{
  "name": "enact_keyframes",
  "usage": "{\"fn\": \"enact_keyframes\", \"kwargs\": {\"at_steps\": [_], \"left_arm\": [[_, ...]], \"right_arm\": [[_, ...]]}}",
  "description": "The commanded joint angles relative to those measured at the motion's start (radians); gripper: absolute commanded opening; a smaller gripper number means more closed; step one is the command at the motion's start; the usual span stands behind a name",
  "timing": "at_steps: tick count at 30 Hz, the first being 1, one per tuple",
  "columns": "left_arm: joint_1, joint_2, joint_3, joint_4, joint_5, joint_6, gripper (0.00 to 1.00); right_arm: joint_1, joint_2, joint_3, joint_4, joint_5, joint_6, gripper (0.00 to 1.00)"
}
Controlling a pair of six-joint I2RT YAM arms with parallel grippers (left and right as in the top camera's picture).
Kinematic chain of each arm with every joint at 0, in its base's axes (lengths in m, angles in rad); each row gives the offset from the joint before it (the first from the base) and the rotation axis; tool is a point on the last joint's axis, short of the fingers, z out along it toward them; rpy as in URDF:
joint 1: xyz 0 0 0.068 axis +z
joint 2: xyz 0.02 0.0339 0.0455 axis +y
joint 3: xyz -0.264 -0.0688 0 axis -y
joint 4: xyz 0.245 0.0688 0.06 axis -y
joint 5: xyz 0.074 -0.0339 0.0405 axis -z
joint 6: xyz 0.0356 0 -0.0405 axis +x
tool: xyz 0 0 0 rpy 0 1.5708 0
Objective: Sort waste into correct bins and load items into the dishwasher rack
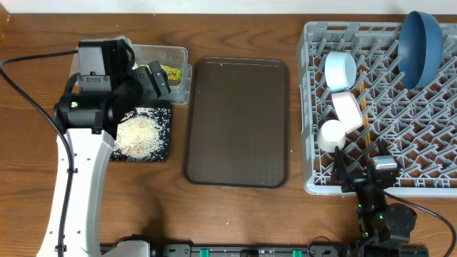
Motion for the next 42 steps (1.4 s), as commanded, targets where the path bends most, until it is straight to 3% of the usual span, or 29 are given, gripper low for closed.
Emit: {"fn": "enact_keyframes", "kwargs": {"at_steps": [1,27,31,34,42], "left_arm": [[0.003,0.003,0.002,-0.002,-0.006,0.002,0.95],[0.004,0.003,0.001,-0.002,-0.006,0.003,0.95],[0.005,-0.018,-0.025,0.000,-0.006,0.060,0.95],[0.006,-0.077,-0.091,0.066,-0.006,0.093,0.95],[0.006,-0.384,-0.490,0.465,-0.006,0.289,0.95]], "right_arm": [[0.009,-0.010,-0.005,0.002,-0.004,0.011,0.99],[0.009,-0.010,-0.005,0.002,-0.004,0.011,0.99],[0.009,-0.010,-0.005,0.002,-0.004,0.011,0.99],[0.009,-0.010,-0.005,0.002,-0.004,0.011,0.99],[0.009,-0.010,-0.005,0.002,-0.004,0.011,0.99]]}}
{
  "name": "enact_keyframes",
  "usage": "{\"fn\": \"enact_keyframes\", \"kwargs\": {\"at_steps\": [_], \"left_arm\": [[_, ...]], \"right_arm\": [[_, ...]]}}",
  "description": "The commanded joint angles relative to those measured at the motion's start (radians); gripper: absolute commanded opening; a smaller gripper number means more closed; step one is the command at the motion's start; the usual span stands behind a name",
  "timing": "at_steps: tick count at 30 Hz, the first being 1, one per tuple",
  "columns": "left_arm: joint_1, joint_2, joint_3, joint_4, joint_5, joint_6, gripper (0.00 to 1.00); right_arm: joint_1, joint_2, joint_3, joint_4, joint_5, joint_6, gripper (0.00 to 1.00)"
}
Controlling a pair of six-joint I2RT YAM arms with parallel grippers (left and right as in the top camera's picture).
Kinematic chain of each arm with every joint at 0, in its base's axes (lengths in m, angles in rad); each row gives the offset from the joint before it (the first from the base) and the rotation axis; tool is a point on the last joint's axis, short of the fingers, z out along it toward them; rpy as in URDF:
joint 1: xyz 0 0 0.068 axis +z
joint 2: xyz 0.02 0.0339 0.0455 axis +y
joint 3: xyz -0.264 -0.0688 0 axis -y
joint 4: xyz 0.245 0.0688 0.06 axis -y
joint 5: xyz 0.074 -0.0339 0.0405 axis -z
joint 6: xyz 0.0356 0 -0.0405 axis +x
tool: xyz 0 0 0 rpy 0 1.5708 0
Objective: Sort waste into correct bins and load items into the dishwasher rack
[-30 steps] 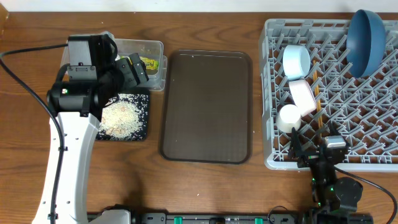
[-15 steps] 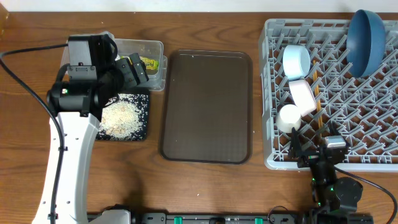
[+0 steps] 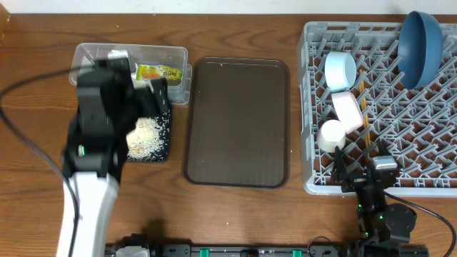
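My left gripper (image 3: 160, 96) hovers over the seam between the clear bin (image 3: 178, 53) and the black bin (image 3: 163, 146). Its jaws look spread, with nothing between them. A yellow wrapper (image 3: 160, 71) lies in the clear bin, and white rice-like scraps (image 3: 146, 134) lie in the black bin. The grey dishwasher rack (image 3: 314, 107) at the right holds a blue bowl (image 3: 421, 39), a light blue cup (image 3: 340, 69), a pale pink cup (image 3: 348, 108) and a white cup (image 3: 330, 134). My right gripper (image 3: 355, 175) rests at the rack's front edge; its jaws are too small to read.
A brown serving tray (image 3: 239, 121) lies between the bins and the rack with nothing on it. The left arm's body covers the left part of both bins. A cable loops over the table at the far left.
My left arm has drawn back toward the table's front, so the gripper is now off the clear bin and the yellow wrapper shows whole inside it. The right arm has not moved.
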Motion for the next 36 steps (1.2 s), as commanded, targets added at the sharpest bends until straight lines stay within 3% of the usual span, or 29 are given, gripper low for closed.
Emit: {"fn": "enact_keyframes", "kwargs": {"at_steps": [1,8,17,25,36], "left_arm": [[0.006,-0.140,-0.163,0.105,-0.006,0.127,0.95],[0.006,-0.484,-0.536,0.357,-0.054,0.189,0.95],[0.019,-0.855,-0.844,0.388,-0.099,0.189,0.95],[0.029,-1.031,-0.978,0.384,-0.100,0.189,0.95],[0.030,-1.082,-0.994,0.311,-0.102,0.188,0.95]], "right_arm": [[0.009,-0.008,-0.004,0.001,-0.005,0.011,0.99],[0.009,-0.008,-0.004,0.001,-0.005,0.011,0.99],[0.009,-0.008,-0.004,0.001,-0.004,0.011,0.99],[0.009,-0.008,-0.004,0.001,-0.004,0.011,0.99],[0.009,-0.008,-0.004,0.001,-0.004,0.011,0.99]]}}
